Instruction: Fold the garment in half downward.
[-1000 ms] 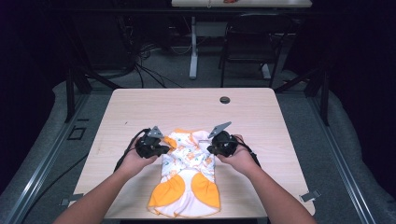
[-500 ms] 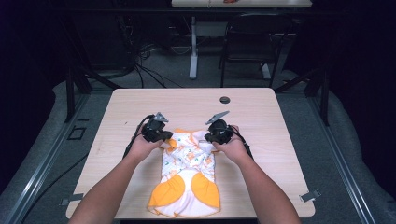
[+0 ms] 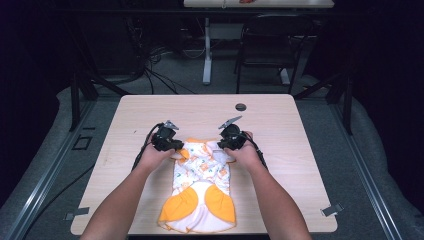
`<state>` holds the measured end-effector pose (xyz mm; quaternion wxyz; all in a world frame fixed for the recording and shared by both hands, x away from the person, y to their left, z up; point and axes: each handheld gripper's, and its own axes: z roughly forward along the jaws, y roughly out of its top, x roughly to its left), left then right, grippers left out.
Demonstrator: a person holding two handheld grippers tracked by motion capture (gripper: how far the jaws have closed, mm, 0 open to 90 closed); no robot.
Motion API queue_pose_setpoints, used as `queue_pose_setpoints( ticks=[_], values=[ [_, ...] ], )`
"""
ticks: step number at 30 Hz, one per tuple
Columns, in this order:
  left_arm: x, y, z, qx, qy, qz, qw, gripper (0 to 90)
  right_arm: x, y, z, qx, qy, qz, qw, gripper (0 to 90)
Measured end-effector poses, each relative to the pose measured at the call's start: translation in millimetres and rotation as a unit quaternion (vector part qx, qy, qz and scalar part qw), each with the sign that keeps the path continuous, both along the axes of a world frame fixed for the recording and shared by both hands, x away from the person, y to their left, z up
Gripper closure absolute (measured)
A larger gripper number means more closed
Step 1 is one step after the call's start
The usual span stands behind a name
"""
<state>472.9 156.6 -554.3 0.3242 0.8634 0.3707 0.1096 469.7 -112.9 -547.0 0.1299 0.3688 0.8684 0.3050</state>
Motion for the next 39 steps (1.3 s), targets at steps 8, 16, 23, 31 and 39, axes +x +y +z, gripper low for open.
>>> queue_pose_setpoints(
  ticks=[8, 16, 23, 31, 39],
  values=[
    [1.5, -3.7, -8.5, 0.024, 0.001, 0.012, 0.9996, 62.9, 3.5, 2.8, -11.7, 0.002, 0.007, -0.006, 1.0, 66.1],
    [3.6, -2.3, -12.3, 0.021, 0.016, 0.014, 0.9995, 60.2, 5.5, 1.1, -15.9, 0.005, 0.021, -0.003, 0.9998, 63.7],
    [3.0, -2.2, -12.4, 0.017, 0.017, 0.004, 0.9997, 65.5, 7.7, -5.5, -18.7, 0.03, 0.049, -0.014, 0.9983, 65.8],
    [1.3, -3.9, -12.1, 0.015, 0.021, -0.004, 0.9997, 75.1, 8.3, -8.3, -18.7, 0.045, 0.076, -0.006, 0.996, 72.4],
    [-1.5, -7.2, -11.8, 0.019, 0.018, -0.005, 0.9997, 83.1, 4.1, -2.0, -17.1, 0.027, 0.067, 0.006, 0.9974, 84.6]
  ],
)
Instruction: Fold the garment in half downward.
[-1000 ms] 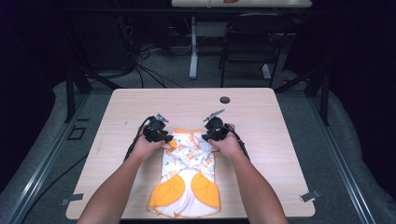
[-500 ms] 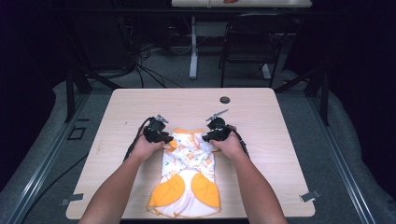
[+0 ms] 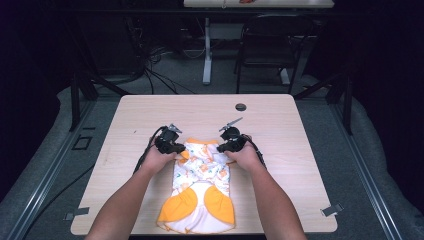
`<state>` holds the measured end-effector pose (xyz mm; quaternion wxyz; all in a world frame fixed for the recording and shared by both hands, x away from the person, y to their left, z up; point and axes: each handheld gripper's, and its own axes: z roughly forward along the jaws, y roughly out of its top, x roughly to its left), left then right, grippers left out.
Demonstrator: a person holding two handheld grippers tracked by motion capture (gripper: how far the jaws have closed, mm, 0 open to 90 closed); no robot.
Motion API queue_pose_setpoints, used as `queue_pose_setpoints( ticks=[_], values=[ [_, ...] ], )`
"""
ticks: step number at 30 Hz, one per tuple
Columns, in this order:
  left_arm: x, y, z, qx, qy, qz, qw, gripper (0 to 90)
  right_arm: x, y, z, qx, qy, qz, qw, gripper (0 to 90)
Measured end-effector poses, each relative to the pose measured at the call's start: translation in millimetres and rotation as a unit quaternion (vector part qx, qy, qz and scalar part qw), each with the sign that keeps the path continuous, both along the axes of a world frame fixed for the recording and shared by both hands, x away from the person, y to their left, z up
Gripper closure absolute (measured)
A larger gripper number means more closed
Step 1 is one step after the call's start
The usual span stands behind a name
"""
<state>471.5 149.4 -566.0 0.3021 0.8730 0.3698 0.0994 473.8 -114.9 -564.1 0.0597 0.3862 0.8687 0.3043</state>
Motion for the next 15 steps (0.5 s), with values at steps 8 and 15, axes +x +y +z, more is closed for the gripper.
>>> queue_pose_setpoints(
  ticks=[8, 15],
  values=[
    [-1.4, 0.9, 1.9, -0.004, 0.005, 0.016, 0.9998, 84.8, -5.8, 6.8, 5.2, -0.043, -0.036, 0.015, 0.9983, 86.3],
    [-5.5, 1.7, 9.7, -0.009, 0.001, 0.011, 0.9999, 85.3, -8.7, 0.7, 17.3, -0.028, -0.048, 0.017, 0.9983, 86.4]
  ],
)
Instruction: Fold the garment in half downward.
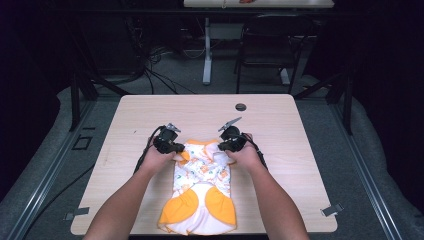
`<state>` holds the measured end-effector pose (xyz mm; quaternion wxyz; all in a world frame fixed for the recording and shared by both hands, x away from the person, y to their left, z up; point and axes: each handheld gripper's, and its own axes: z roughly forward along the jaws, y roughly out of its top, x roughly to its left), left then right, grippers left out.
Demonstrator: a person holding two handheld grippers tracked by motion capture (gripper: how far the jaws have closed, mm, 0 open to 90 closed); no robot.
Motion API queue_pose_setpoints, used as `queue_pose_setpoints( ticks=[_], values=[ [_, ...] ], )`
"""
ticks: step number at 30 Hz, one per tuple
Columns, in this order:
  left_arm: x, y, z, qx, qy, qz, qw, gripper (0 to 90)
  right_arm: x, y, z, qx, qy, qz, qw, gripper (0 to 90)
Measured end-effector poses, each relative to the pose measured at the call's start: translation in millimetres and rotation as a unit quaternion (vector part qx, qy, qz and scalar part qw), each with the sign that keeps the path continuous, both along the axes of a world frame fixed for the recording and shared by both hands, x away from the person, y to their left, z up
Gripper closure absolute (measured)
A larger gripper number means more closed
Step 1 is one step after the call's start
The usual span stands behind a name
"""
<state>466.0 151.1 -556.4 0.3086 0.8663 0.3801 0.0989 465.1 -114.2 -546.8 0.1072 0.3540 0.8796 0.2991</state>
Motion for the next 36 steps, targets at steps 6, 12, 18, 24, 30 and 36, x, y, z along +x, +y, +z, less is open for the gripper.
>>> queue_pose_setpoints(
  ticks=[6, 12, 18, 24, 30, 36],
  values=[
    [-3.1, 3.9, 12.1, -0.012, -0.013, -0.003, 0.9998, 85.4, -4.1, -0.3, 11.4, 0.005, -0.011, 0.006, 0.9999, 86.4],
    [-5.7, 7.7, 23.3, -0.019, -0.02, -0.008, 0.9996, 85.4, -6.1, -0.2, 21.7, 0.005, -0.022, 0.013, 0.9997, 86.5],
    [-7.3, 13.8, 36.3, -0.025, -0.034, -0.007, 0.9991, 85.4, -8.7, 0.7, 36.9, 0.01, -0.037, 0.019, 0.9991, 86.4],
    [-7.7, 17.1, 47.5, -0.031, -0.045, -0.008, 0.9985, 85.4, -11.6, 2.8, 50.5, 0.011, -0.056, 0.031, 0.9979, 86.4],
    [-8.7, 19.7, 62.4, -0.037, -0.065, -0.007, 0.9971, 85.4, -15.9, 2.8, 58.2, 0.022, -0.073, 0.028, 0.9967, 86.5],
    [-9.3, 17.5, 76.3, -0.035, -0.087, -0.009, 0.9956, 85.4, -18.1, 0.3, 71.1, 0.02, -0.093, 0.032, 0.995, 86.4]
  ],
)
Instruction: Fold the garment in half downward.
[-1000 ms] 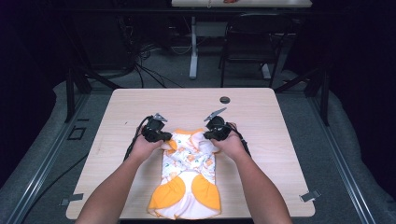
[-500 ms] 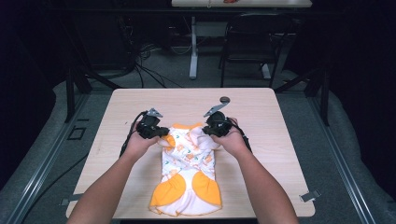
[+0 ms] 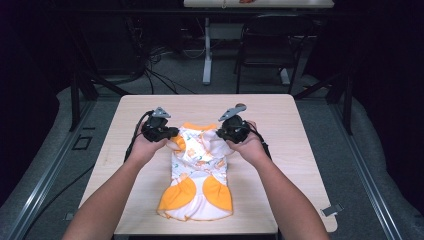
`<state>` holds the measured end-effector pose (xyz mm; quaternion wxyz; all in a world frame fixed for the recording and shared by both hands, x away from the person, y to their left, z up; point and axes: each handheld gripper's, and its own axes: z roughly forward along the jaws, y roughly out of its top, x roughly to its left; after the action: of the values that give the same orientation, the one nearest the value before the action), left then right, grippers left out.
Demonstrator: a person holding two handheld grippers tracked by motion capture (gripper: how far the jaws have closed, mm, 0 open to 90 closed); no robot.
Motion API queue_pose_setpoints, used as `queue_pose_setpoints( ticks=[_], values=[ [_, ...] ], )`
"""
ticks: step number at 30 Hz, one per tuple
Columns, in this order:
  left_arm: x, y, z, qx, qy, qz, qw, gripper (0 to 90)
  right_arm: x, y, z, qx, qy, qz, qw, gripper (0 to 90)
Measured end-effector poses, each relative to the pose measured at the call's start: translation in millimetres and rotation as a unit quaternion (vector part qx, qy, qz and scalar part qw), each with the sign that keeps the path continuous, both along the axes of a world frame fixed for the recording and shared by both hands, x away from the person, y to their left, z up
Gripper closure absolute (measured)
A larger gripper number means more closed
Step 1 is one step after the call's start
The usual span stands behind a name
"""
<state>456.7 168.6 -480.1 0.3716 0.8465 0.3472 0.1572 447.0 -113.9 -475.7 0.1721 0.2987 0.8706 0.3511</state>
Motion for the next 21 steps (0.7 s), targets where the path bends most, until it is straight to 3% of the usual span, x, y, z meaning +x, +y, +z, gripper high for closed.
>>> queue_pose_setpoints(
  ticks=[6, 18, 21],
  values=[
    [-7.5, 1.1, 15.7, -0.009, -0.031, -0.016, 0.9993, 85.4, -4.9, -4.4, 21.4, 0.009, -0.034, 0.004, 0.9994, 86.4],
    [-30.2, 3.5, 1.4, -0.005, -0.03, -0.037, 0.9988, 85.4, -29.9, -7.1, 11.0, -0.016, -0.038, 0.035, 0.9986, 86.3],
    [-33.8, 5.0, -0.1, -0.008, -0.032, -0.036, 0.9988, 85.4, -33.4, -6.3, 11.4, -0.012, -0.038, 0.039, 0.9984, 86.3]
  ],
)
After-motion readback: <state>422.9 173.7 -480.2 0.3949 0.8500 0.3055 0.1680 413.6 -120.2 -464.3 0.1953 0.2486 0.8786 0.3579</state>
